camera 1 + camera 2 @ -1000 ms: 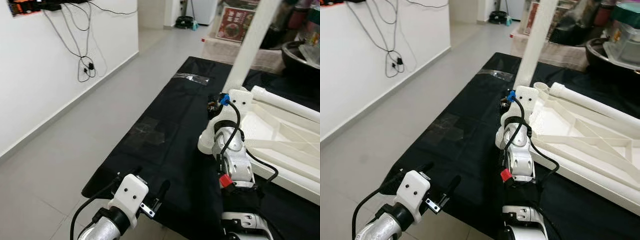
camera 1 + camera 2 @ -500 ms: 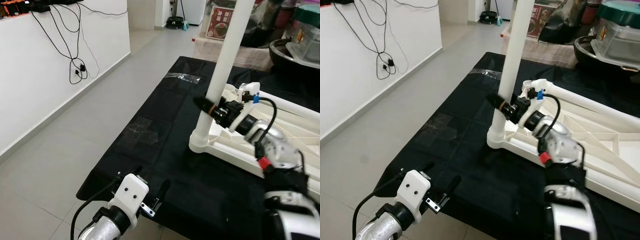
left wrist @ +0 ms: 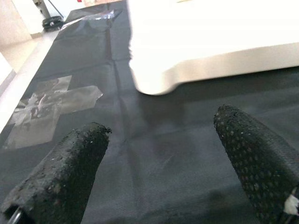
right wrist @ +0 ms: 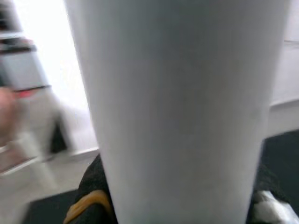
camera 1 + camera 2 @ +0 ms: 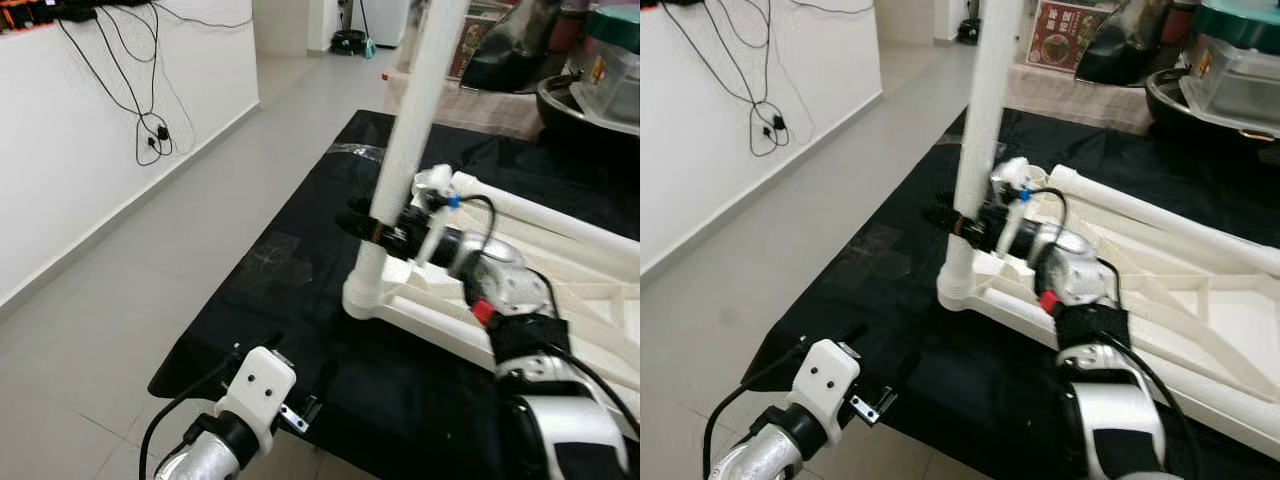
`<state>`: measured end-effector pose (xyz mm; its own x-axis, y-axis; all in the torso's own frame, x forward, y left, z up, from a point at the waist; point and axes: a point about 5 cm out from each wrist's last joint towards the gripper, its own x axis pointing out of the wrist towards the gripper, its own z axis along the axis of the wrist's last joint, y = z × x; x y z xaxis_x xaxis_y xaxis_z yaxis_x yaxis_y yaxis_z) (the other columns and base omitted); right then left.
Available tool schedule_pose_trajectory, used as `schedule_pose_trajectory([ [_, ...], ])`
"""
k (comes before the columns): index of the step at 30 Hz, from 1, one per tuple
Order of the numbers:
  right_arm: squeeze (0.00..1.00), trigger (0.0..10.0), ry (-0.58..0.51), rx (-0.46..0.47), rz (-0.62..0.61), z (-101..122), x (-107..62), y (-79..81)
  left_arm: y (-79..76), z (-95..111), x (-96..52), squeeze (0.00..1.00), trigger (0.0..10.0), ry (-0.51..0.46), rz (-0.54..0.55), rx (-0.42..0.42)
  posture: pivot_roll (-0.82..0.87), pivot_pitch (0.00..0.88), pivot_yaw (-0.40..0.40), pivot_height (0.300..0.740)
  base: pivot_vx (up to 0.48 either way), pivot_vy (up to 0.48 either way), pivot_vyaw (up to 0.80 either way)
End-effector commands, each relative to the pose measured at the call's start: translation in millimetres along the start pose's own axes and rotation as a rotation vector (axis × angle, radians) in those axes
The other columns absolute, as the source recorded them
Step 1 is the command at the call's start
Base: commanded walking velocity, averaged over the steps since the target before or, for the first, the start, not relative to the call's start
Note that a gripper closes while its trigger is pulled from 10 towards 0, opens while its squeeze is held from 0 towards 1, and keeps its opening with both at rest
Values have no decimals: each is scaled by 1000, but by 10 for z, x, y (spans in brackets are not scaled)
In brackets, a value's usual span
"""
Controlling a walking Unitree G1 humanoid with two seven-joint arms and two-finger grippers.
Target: Building children table
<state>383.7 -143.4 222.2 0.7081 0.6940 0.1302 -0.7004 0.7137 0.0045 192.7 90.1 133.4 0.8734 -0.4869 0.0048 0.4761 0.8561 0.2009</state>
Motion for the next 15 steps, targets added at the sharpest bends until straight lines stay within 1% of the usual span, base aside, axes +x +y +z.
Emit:
schedule_pose_trajectory([
  [1,0,0,-14,-32,-381,-41,-163,-265,0,-31,-10,0,10000,9,3,4,142,61,-54,740,0,0,0],
  [2,0,0,-14,-32,-381,-41,-163,-265,0,-31,-10,0,10000,9,3,4,142,61,-54,740,0,0,0],
  [3,0,0,-7,-49,-628,-85,-329,-395,1,-33,-4,0,10000,8,2,3,142,60,-51,740,0,0,0],
  [4,0,0,-2,-60,-772,-112,-447,-464,3,-35,-2,0,10000,8,3,3,140,60,-51,740,0,0,0],
  [5,0,0,-2,-60,-772,-112,-447,-464,3,-35,-2,0,10000,8,3,3,140,60,-51,740,0,0,0],
  [6,0,0,11,-82,-912,-130,-567,-491,4,-34,-2,0,10000,8,2,3,136,58,-48,740,0,0,0],
  [7,0,0,11,-82,-912,-130,-567,-491,4,-34,-2,0,10000,8,2,3,136,58,-48,740,0,0,0],
  [8,0,0,19,-96,-986,-135,-635,-496,4,-34,-3,0,10000,7,1,4,136,58,-48,740,0,0,0],
  [9,0,0,25,-104,-1083,-150,-707,-425,0,-35,-3,0,10000,7,-2,4,134,55,-45,740,0,0,0],
  [10,0,0,25,-104,-1083,-150,-707,-425,0,-35,-3,0,10000,7,-2,4,134,55,-45,740,0,0,0],
  [11,0,0,34,-101,-1156,-167,-756,-334,-2,-36,-2,0,10000,7,-5,5,137,56,-46,740,0,0,0],
  [12,0,0,34,-101,-1156,-167,-756,-334,-2,-36,-2,0,10000,7,-5,5,137,56,-46,740,0,0,0],
  [13,0,0,41,-92,-1178,-182,-751,-220,-3,-36,1,0,10000,7,-7,5,135,55,-43,740,0,0,0],
  [14,0,0,41,-92,-1178,-182,-751,-220,-3,-36,1,0,10000,7,-7,5,135,55,-43,740,0,0,0],
  [15,0,0,30,-73,-1152,-201,-678,-108,-5,-34,4,0,10000,6,-10,6,138,57,-45,740,0,0,0],
])
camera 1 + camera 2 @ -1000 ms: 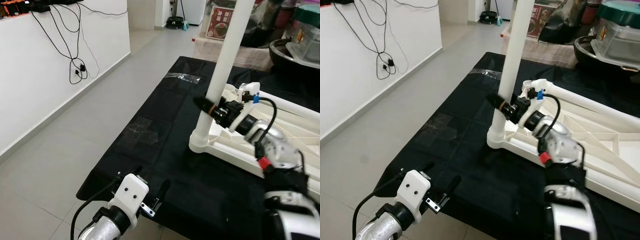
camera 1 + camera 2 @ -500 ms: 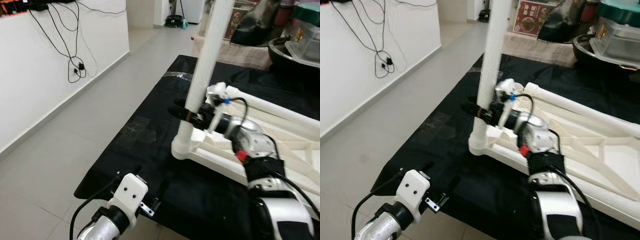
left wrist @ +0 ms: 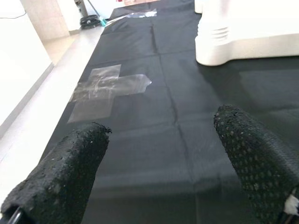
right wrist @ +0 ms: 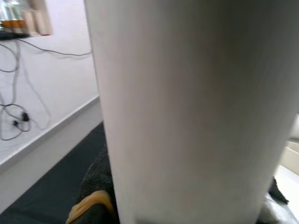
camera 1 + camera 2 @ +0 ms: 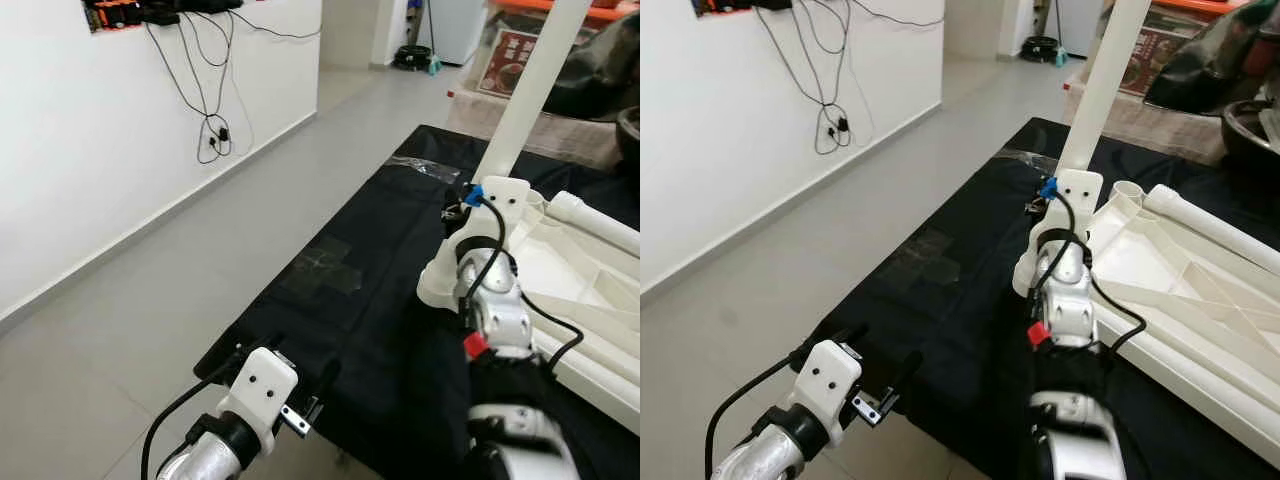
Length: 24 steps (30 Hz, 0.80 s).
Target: Building children table
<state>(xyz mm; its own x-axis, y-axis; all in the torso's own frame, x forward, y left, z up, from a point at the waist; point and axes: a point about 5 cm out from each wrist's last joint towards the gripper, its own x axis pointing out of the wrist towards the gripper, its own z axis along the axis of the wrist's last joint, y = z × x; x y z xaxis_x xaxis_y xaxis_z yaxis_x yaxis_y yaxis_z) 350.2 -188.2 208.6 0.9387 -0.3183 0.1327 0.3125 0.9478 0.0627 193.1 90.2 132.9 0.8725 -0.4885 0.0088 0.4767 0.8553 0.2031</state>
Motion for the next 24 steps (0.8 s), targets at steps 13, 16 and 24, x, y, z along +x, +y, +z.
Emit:
schedule_pose_trajectory([
  [13,0,10000,-137,154,364,167,203,258,-4,-27,-1,0,10000,12,-5,3,134,70,-46,740,0,0,0],
  [16,0,10000,-69,225,735,180,234,299,-5,-29,4,0,10000,12,-7,2,134,73,-47,740,0,0,0],
  [24,0,10000,62,230,1376,180,-32,175,4,-29,11,0,10000,11,-2,5,145,75,-58,740,0,0,0],
])
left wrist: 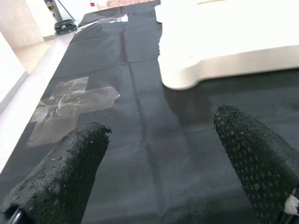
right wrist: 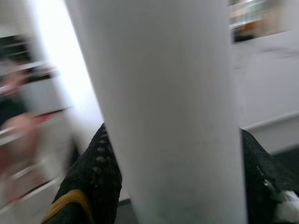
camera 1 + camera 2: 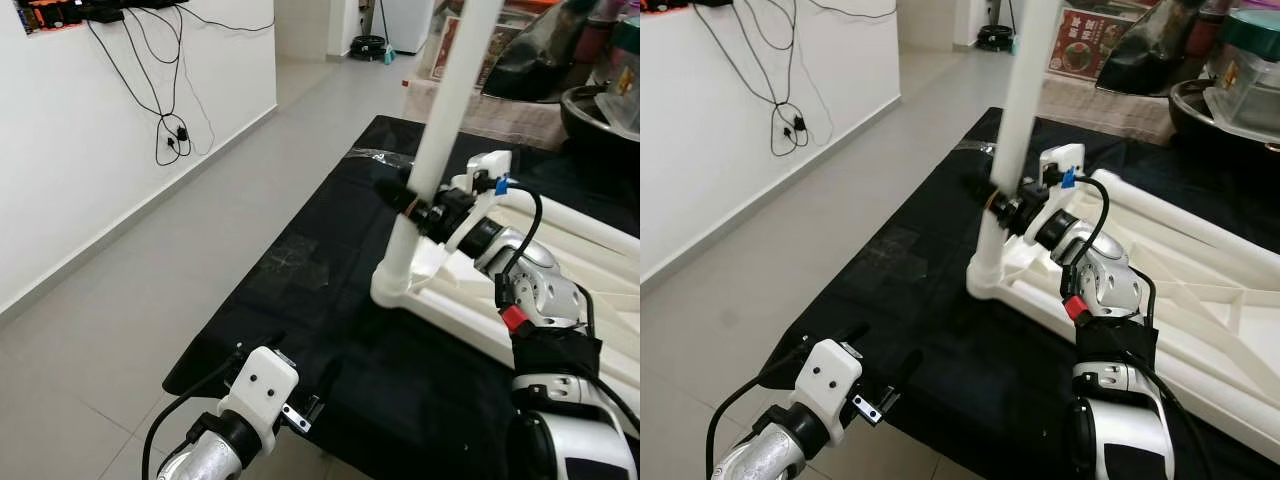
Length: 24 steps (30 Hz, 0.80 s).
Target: Building children table
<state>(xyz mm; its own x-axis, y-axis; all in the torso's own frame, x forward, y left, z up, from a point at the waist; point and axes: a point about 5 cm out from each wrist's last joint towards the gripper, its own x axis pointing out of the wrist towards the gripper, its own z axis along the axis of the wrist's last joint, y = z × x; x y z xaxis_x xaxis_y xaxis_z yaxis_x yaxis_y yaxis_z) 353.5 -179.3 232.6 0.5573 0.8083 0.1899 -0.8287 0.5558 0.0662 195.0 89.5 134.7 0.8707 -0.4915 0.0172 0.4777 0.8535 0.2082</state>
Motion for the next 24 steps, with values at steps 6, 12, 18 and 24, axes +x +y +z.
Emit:
schedule_pose_trajectory([
  [6,0,7451,90,-15,104,-156,255,-13,9,-45,-24,0,10000,23,7,2,148,79,-58,740,0,0,0],
  [12,0,0,19,-111,-340,-70,418,-225,4,-41,-26,0,10000,22,8,1,139,84,-55,740,0,0,0],
  [18,0,0,17,-210,-863,-48,155,-438,-1,-44,-16,0,10000,21,2,0,132,85,-52,740,0,0,0],
  [24,0,0,-15,-207,-1389,-158,-268,-413,-5,-45,-5,0,10000,19,-3,1,128,87,-48,740,0,0,0],
])
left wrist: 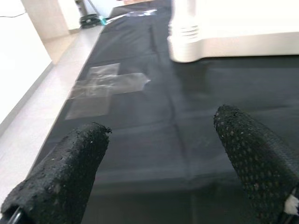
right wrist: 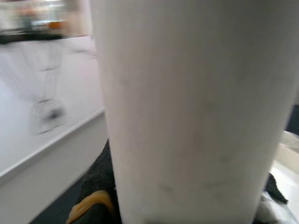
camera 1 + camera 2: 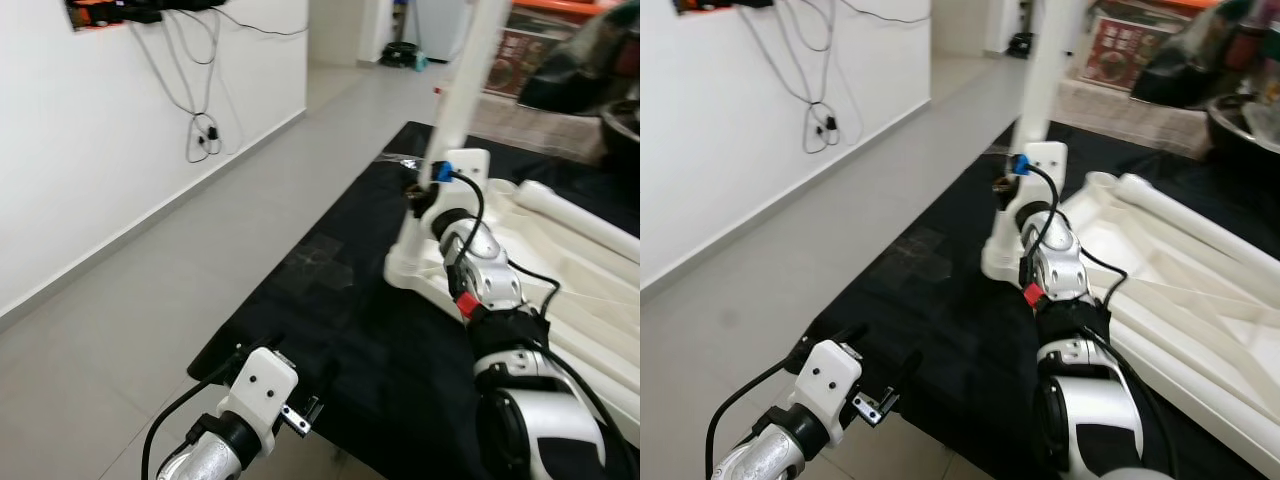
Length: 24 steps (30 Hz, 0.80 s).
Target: Building children table
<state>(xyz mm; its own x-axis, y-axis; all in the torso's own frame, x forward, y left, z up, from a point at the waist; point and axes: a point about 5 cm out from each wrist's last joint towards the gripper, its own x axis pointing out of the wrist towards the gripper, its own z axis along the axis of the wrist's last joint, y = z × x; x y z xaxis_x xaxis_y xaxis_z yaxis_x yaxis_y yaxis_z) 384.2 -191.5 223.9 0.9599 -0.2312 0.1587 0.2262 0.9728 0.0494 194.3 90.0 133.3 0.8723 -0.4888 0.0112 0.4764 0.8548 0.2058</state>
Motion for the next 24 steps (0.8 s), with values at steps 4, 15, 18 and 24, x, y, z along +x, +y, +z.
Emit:
schedule_pose_trajectory([
  [4,0,0,53,-10,-252,-138,-130,-324,-3,-32,6,0,10000,12,-5,3,128,88,-50,740,0,0,0],
  [15,0,10000,-171,187,246,222,-107,349,-4,-30,10,0,10000,11,-3,3,128,87,-49,740,0,0,0],
  [18,0,10000,-124,264,533,246,-77,388,-5,-34,9,0,10000,12,-4,3,127,82,-46,740,0,0,0],
  [24,0,10000,23,331,1080,172,-240,300,-13,-39,12,0,10000,12,-10,5,134,68,-54,740,0,0,0],
])
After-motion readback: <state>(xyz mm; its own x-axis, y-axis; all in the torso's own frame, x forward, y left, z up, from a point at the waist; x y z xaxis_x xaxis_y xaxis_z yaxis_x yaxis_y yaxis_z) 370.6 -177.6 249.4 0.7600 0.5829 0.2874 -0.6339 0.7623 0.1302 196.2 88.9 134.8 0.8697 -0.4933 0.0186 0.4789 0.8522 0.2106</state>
